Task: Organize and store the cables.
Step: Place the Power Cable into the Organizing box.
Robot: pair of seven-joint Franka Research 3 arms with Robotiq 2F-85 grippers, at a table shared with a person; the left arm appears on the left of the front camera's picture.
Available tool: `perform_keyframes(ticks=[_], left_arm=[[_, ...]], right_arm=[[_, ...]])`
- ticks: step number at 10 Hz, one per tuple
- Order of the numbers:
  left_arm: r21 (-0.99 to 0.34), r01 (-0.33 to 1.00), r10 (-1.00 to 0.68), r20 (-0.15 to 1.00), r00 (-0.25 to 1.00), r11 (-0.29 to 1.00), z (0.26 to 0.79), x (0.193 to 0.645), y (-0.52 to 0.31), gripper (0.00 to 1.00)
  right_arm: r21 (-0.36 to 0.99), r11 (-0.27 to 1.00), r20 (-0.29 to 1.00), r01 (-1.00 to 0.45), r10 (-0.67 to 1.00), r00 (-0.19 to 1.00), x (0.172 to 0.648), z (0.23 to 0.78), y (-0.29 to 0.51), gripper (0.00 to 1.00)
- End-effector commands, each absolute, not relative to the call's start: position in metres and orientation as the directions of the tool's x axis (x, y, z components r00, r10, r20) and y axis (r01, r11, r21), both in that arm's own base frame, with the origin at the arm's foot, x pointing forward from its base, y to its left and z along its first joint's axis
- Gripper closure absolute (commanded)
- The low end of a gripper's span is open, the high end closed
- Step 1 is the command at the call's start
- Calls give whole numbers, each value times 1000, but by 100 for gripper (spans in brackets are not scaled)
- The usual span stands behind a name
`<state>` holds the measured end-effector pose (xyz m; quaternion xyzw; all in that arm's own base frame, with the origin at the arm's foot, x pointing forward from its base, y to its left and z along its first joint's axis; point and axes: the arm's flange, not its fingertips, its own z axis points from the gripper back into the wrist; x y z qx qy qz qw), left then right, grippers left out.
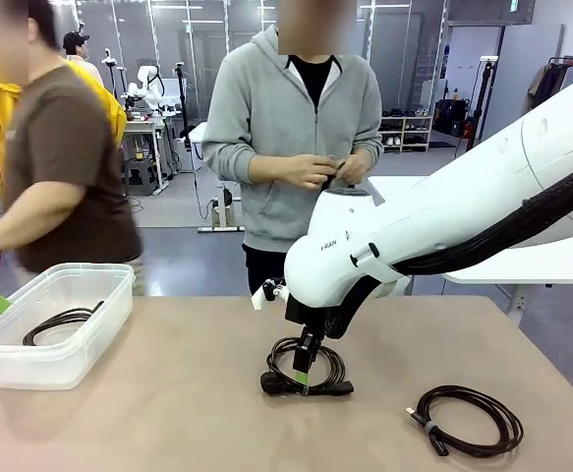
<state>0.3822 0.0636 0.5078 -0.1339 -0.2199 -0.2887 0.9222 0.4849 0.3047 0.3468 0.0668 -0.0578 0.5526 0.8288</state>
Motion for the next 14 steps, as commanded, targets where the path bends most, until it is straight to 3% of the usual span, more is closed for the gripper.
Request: perform_keyframes(ticks=[1,4,9,14], left_arm=[[-120,591,-474,483,737,797,508,382,64,14],[-112,712,-602,455,657,693,509,390,-3,14],[-91,799,-736,339,586,595,502,422,-123,14],[-52,884,-829,328,454,464,486,437,-231,14]], right_arm=[[55,393,225,-918,891,395,476,359,284,0],[96,400,327,-911,852,409,466,401,216,0],[132,334,572,-933,743,347,418,455,38,0],[82,308,687,-948,671,278,381,461,-96,0]])
